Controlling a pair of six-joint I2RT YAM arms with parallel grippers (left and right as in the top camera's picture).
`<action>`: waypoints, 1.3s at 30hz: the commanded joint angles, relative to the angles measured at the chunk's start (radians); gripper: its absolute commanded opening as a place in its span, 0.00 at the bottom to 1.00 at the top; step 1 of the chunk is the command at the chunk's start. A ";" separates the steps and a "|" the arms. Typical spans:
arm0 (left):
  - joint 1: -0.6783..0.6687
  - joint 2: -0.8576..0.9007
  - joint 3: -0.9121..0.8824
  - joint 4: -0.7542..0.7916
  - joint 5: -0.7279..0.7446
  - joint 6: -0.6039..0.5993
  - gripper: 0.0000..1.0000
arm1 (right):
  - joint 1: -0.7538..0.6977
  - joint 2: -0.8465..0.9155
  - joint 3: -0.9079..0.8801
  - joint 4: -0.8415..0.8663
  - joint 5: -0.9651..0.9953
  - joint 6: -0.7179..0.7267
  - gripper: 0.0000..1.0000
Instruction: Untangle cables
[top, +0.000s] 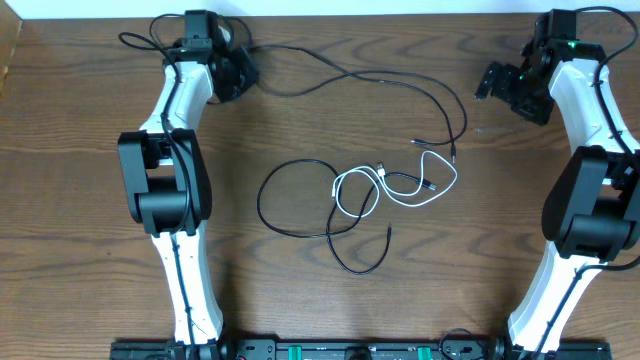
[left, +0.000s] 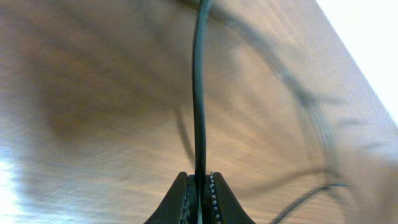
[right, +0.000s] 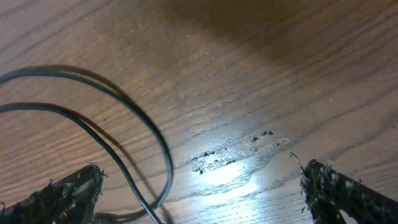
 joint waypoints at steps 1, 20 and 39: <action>0.017 -0.002 -0.002 0.069 0.160 -0.185 0.08 | 0.000 -0.031 0.002 -0.003 0.005 -0.011 0.99; 0.090 -0.093 -0.002 -0.072 0.051 0.088 0.98 | 0.000 -0.031 0.001 0.045 -0.061 0.077 0.99; 0.150 -0.230 -0.003 -0.439 -0.329 0.144 0.98 | 0.201 -0.026 -0.015 -0.099 0.205 -0.188 0.99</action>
